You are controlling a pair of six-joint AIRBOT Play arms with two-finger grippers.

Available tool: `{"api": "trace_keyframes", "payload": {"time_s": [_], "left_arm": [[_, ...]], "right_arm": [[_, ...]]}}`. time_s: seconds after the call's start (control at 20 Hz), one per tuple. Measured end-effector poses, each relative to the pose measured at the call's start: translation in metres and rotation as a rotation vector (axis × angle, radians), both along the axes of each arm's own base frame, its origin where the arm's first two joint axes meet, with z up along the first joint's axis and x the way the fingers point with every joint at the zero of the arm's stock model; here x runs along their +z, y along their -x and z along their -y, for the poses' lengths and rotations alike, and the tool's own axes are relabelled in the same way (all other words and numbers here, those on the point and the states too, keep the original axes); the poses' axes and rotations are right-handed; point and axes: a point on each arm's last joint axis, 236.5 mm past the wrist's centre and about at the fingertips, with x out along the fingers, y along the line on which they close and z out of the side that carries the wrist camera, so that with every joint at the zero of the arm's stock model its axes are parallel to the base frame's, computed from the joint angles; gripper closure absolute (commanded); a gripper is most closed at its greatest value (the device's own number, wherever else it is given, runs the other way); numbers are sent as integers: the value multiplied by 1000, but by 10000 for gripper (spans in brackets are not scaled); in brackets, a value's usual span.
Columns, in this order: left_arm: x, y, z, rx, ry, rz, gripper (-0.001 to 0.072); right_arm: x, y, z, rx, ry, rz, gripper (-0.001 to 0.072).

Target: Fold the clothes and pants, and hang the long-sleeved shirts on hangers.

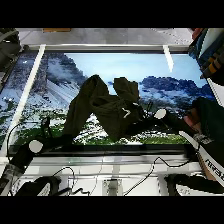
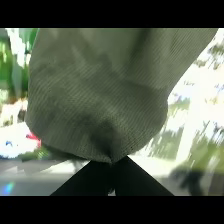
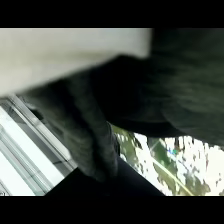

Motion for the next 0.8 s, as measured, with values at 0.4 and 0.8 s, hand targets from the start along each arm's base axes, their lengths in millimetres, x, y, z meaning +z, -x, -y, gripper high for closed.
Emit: {"api": "trace_keyframes", "payload": {"time_s": [0.4, 0.8], "left_arm": [[149, -131, -86, 224, -98, 417, 692], [346, -189, -208, 392, -287, 740, 691]], "right_arm": [[122, -155, 50, -322, -57, 322, 677], [303, -238, 230, -717, -86, 663, 677]]}}
